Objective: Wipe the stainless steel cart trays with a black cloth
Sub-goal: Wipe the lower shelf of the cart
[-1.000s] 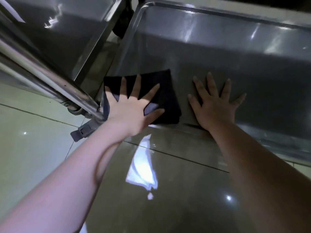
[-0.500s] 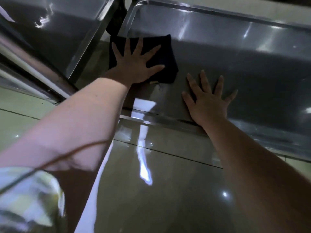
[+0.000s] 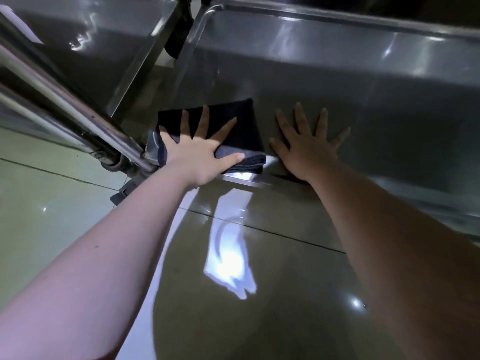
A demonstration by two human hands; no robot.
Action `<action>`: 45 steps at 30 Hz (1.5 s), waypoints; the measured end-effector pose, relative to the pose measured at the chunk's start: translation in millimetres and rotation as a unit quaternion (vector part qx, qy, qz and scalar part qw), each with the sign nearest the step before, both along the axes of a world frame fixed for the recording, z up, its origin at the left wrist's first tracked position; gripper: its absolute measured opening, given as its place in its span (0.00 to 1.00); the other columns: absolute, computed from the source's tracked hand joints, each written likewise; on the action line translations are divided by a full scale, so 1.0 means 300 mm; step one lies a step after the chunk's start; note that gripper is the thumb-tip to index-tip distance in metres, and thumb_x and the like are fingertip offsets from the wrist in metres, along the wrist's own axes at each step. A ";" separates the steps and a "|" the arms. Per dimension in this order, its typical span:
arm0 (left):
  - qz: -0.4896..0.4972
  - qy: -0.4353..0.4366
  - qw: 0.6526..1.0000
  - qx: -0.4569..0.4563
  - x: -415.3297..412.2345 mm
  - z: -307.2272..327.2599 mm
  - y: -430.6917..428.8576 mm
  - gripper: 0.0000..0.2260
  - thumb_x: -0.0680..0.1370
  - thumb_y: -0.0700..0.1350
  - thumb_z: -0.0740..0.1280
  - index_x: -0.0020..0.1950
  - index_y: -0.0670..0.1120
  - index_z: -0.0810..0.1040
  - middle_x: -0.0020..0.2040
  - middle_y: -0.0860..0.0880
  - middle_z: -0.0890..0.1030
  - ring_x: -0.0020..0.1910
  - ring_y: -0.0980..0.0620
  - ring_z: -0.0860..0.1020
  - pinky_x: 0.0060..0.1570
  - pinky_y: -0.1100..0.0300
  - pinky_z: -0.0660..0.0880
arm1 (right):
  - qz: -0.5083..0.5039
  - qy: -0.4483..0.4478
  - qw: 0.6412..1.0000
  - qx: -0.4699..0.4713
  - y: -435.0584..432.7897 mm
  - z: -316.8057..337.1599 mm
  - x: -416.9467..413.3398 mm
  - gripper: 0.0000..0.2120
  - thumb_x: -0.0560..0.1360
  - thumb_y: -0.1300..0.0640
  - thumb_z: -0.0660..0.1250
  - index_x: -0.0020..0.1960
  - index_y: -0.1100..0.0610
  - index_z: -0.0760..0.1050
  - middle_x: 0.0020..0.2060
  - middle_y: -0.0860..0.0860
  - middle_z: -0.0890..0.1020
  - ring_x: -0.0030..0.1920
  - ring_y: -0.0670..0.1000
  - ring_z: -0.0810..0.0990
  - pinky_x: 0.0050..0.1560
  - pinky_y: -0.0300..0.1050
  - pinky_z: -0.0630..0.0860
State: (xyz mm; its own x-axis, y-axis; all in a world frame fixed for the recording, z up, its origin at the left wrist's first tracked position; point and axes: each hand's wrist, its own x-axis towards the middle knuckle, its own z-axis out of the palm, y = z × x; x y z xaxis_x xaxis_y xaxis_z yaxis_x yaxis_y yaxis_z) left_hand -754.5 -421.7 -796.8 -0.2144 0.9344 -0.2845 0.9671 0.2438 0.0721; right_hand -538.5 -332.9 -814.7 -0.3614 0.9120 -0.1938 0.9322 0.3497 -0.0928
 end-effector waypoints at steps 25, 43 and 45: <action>-0.109 -0.013 0.994 -0.012 0.510 -0.009 0.084 0.35 0.64 0.82 0.40 0.69 0.78 0.35 0.79 0.57 0.35 0.77 0.40 0.32 0.67 0.30 0.31 | -0.116 0.230 0.966 -0.036 -0.052 -0.012 0.515 0.37 0.69 0.31 0.41 0.77 0.38 0.56 0.78 0.38 0.53 0.79 0.49 0.43 0.71 0.60 0.29; -0.199 -0.007 0.980 -0.022 0.763 -0.006 0.076 0.36 0.69 0.79 0.43 0.73 0.72 0.36 0.79 0.51 0.33 0.75 0.34 0.31 0.64 0.27 0.30 | -0.154 0.401 0.899 -0.088 -0.069 0.040 0.563 0.29 0.80 0.42 0.60 0.78 0.40 0.54 0.79 0.45 0.55 0.76 0.39 0.46 0.72 0.51 0.28; -0.203 -0.006 0.979 -0.023 0.822 -0.003 0.078 0.35 0.71 0.77 0.45 0.75 0.69 0.37 0.79 0.50 0.34 0.75 0.33 0.32 0.65 0.27 0.31 | -0.169 0.443 0.875 -0.098 -0.059 0.061 0.580 0.25 0.81 0.45 0.59 0.77 0.40 0.57 0.79 0.46 0.54 0.76 0.40 0.49 0.73 0.50 0.32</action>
